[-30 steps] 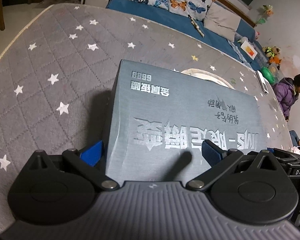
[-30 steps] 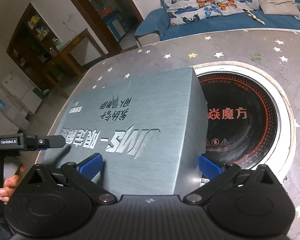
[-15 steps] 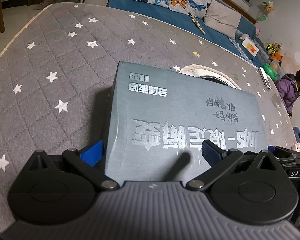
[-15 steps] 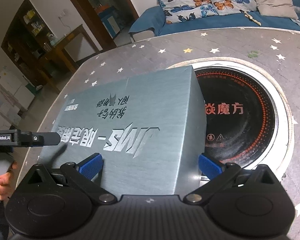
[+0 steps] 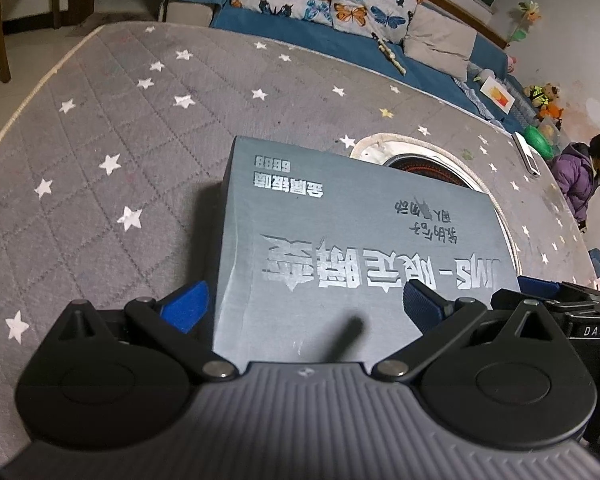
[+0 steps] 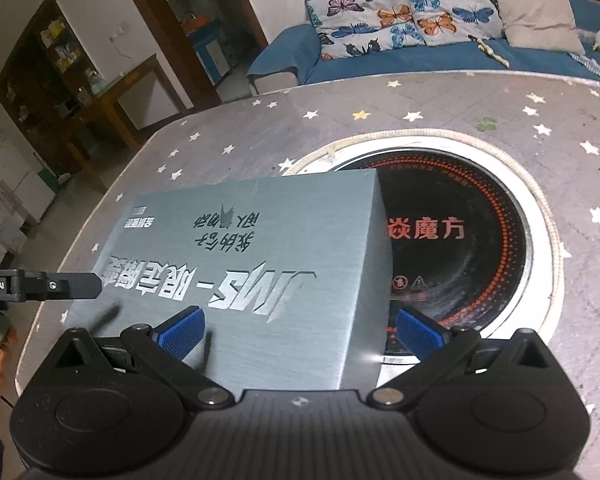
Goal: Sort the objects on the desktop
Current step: 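Lower the lidded box onto the table beside the cooker with both grippers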
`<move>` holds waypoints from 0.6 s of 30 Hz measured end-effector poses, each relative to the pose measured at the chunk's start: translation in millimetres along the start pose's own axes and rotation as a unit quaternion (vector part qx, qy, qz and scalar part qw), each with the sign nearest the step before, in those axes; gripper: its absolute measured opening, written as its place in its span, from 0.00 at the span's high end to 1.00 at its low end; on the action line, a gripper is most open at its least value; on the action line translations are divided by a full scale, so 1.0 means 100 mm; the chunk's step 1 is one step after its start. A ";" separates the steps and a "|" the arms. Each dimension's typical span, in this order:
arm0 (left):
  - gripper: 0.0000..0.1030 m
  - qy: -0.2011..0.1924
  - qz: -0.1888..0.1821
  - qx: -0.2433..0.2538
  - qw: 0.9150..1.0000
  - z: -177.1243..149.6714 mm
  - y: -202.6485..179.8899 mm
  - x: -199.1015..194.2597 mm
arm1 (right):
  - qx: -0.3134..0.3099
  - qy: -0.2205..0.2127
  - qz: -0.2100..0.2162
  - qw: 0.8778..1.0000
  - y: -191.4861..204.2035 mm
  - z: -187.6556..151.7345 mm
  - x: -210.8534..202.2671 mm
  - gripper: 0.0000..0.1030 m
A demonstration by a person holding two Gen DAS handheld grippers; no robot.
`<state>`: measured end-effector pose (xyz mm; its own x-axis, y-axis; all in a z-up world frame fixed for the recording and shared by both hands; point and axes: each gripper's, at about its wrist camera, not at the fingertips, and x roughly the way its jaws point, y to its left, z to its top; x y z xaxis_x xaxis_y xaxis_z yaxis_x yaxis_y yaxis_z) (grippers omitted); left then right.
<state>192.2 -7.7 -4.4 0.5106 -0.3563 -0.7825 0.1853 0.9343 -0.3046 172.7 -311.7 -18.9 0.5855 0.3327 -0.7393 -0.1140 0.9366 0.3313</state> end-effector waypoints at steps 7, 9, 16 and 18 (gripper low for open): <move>0.00 -0.028 0.018 0.030 0.999 -0.12 -0.17 -0.16 | -0.032 -0.012 -0.023 0.999 0.14 -0.07 -0.08 0.00; 0.00 -0.035 0.024 0.037 0.998 -0.17 -0.21 -0.20 | -0.042 -0.018 -0.028 0.999 0.19 -0.11 -0.10 0.00; 0.00 -0.059 0.035 0.047 0.997 -0.34 -0.30 -0.35 | -0.051 -0.028 -0.029 0.998 0.30 -0.24 -0.21 0.00; 0.00 -0.065 0.037 0.048 0.996 -0.39 -0.31 -0.39 | -0.055 -0.030 -0.033 0.997 0.33 -0.28 -0.23 0.00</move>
<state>133.9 -23.6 14.7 0.6284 -0.2881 -0.7226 0.2196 0.9568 -0.1905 133.3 -285.8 -7.2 0.6409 0.2657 -0.7202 -0.1597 0.9638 0.2135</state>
